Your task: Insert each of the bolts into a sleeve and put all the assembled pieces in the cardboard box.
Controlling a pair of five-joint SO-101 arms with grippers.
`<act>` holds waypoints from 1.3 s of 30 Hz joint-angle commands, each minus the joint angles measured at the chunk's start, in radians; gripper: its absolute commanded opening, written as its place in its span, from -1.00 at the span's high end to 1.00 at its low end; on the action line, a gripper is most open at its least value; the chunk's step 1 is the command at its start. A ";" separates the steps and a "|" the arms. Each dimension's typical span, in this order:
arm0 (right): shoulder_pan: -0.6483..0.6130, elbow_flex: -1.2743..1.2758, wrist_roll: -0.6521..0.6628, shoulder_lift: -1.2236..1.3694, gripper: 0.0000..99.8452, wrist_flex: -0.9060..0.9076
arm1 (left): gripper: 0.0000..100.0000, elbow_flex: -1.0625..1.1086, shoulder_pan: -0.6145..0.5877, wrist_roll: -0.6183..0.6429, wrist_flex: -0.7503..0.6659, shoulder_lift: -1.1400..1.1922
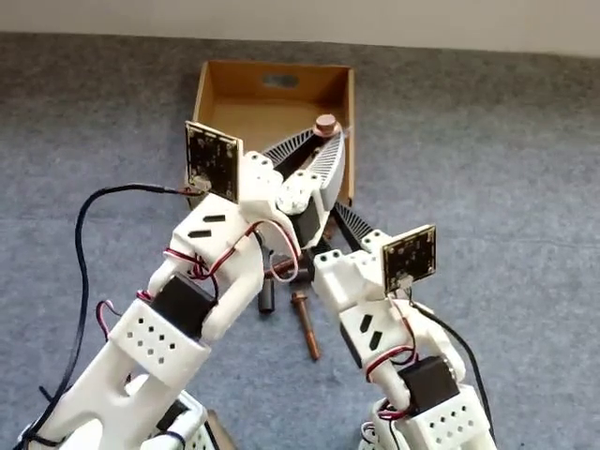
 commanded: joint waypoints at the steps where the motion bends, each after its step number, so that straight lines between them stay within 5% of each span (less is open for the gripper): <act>1: 0.008 -0.004 -0.012 -0.012 0.98 -0.022 | 0.98 -0.045 0.001 -0.012 0.005 0.005; 23: 0.008 -0.004 -0.012 -0.012 0.98 -0.022 | 0.98 -0.090 -0.116 -0.012 0.115 -0.081; 39: 0.008 -0.004 -0.012 -0.012 0.98 -0.024 | 0.98 -0.048 -0.016 -0.009 0.112 -0.090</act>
